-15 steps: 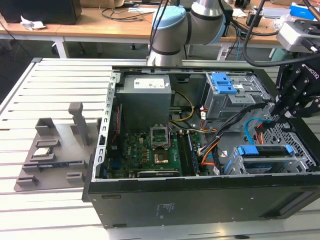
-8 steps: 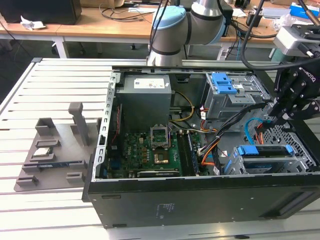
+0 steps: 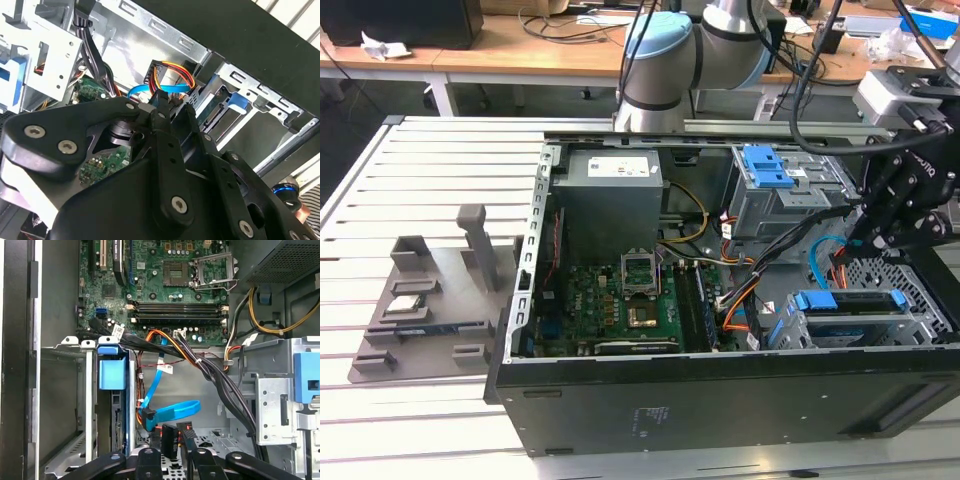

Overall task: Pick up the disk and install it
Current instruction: 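Insert the first disk wire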

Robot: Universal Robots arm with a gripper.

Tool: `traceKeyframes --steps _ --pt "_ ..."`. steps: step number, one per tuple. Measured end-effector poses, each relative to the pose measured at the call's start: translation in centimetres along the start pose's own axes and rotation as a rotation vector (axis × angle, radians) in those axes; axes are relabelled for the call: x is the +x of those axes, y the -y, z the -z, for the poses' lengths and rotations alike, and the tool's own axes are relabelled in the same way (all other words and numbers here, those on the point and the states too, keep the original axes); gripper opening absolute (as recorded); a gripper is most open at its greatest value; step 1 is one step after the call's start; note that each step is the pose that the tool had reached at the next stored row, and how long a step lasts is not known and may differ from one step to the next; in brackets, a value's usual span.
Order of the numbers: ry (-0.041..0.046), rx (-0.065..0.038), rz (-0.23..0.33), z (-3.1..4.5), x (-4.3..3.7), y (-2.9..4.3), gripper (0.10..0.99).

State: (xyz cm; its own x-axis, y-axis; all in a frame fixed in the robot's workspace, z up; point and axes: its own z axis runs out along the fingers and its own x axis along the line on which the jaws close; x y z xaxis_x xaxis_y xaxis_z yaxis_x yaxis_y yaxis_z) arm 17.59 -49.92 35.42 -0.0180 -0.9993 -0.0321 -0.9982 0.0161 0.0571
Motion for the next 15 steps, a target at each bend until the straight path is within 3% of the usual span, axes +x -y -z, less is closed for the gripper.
traceKeyframes --steps 6,7,15 --pt "-0.0008 0.000 0.000 0.00 0.00 0.00 0.286" --pt "-0.0010 0.000 0.000 0.00 0.00 0.00 0.173" --pt "-0.0017 0.000 0.000 0.01 0.17 0.01 0.169"
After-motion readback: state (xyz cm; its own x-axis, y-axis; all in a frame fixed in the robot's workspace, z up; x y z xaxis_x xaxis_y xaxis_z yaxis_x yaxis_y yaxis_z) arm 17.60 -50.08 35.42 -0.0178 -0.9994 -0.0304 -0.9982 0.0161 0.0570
